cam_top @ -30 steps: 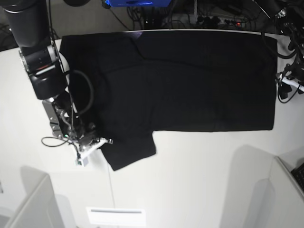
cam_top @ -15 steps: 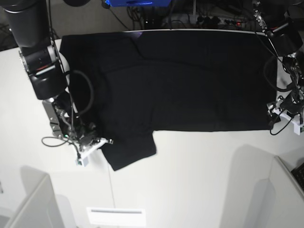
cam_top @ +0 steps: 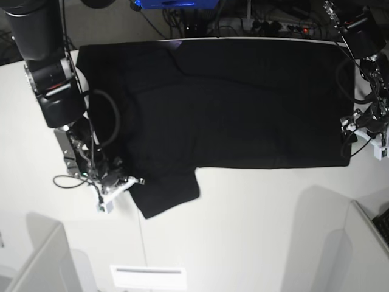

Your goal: Fold the T-shirt properly

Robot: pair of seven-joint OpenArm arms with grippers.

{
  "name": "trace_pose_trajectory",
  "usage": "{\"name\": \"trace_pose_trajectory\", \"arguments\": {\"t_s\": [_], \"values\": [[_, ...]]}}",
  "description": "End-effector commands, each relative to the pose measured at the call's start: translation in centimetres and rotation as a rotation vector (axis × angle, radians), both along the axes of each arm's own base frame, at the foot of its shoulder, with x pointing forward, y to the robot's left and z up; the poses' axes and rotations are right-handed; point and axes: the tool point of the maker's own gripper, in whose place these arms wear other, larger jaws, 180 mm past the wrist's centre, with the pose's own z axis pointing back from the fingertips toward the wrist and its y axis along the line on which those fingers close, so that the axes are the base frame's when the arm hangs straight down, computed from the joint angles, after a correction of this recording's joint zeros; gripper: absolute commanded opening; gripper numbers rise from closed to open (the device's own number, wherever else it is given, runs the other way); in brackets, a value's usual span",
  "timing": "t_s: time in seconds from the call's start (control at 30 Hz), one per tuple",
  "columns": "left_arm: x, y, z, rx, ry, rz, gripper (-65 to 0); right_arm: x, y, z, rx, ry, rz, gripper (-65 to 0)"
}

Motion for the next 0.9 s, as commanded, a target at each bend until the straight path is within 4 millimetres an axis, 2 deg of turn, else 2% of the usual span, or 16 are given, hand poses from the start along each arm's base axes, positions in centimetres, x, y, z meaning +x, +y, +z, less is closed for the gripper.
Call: {"name": "trace_pose_trajectory", "arguments": {"t_s": [0.0,0.87], "values": [[1.27,0.98,2.51,0.038,-0.065,-0.005,-11.0,-0.13,-0.51,0.02,-0.020,0.030,0.009,-65.0],[0.91,0.83,2.44,0.045,-0.060,-0.012,-11.0,-0.20,-0.51,-0.04,-0.020,0.031,0.009,-65.0]]}}
